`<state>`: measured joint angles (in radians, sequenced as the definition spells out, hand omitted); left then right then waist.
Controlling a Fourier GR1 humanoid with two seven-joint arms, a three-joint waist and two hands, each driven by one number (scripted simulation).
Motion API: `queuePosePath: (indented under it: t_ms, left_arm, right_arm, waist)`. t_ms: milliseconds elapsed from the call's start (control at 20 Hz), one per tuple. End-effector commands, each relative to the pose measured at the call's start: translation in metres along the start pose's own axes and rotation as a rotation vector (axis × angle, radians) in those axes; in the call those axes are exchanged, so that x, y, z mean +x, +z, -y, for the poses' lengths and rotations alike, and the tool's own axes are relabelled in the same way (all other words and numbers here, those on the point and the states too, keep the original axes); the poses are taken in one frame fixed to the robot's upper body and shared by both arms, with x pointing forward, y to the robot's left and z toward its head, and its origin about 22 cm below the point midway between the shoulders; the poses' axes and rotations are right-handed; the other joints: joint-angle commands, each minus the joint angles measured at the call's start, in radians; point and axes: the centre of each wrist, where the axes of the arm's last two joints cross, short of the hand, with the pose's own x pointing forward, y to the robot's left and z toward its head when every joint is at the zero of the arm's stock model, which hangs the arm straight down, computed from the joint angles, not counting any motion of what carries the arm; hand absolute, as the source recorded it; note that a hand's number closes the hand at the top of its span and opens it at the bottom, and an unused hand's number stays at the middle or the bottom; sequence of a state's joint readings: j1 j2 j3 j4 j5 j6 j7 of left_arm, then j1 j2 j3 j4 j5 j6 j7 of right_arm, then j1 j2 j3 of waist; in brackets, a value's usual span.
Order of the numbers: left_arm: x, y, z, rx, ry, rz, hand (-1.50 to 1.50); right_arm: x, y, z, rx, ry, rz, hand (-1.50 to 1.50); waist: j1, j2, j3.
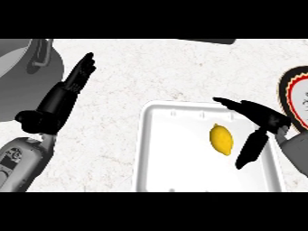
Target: Pick the lemon from the tray and place it in the plate
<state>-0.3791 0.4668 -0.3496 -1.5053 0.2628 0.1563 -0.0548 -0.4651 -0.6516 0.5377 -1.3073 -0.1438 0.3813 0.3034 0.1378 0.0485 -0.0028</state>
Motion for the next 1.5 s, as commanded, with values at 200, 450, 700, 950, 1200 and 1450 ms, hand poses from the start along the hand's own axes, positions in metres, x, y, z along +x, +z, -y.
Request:
queuePosePath:
  t_ms: [200,450,700,950,1200,1450]
  left_arm:
    - [-0.004,0.012,0.001,-0.100,-0.010,0.013,0.00]
    - [-0.005,0.015,-0.016,-0.080,-0.025,-0.004,0.00]
    - [-0.016,0.031,-0.023,-0.025,-0.028,-0.004,0.00]
    - [-0.018,0.027,-0.018,-0.039,-0.032,-0.012,0.00]
    - [-0.002,0.021,-0.009,-0.037,-0.035,0.002,0.00]
    - [0.003,0.050,-0.022,-0.066,-0.014,0.012,0.00]
  right_arm:
    - [0.084,-0.061,0.023,0.229,0.316,-0.174,-1.50]
    - [0.120,-0.100,0.014,0.371,0.315,-0.304,-1.50]
    - [0.139,-0.108,0.037,0.536,0.301,-0.390,-1.50]
    - [0.162,-0.117,0.042,0.604,0.387,-0.490,-1.50]
    - [0.132,-0.107,0.077,0.576,0.335,-0.562,-1.50]
    - [0.155,-0.110,0.087,0.552,0.296,-0.578,-1.50]
  waist:
    - [-0.032,-0.030,0.002]
    - [-0.066,-0.034,0.002]
    - [-0.096,-0.042,0.001]
    - [-0.111,-0.041,0.001]
    - [-0.102,-0.033,0.003]
    - [-0.077,-0.035,0.003]
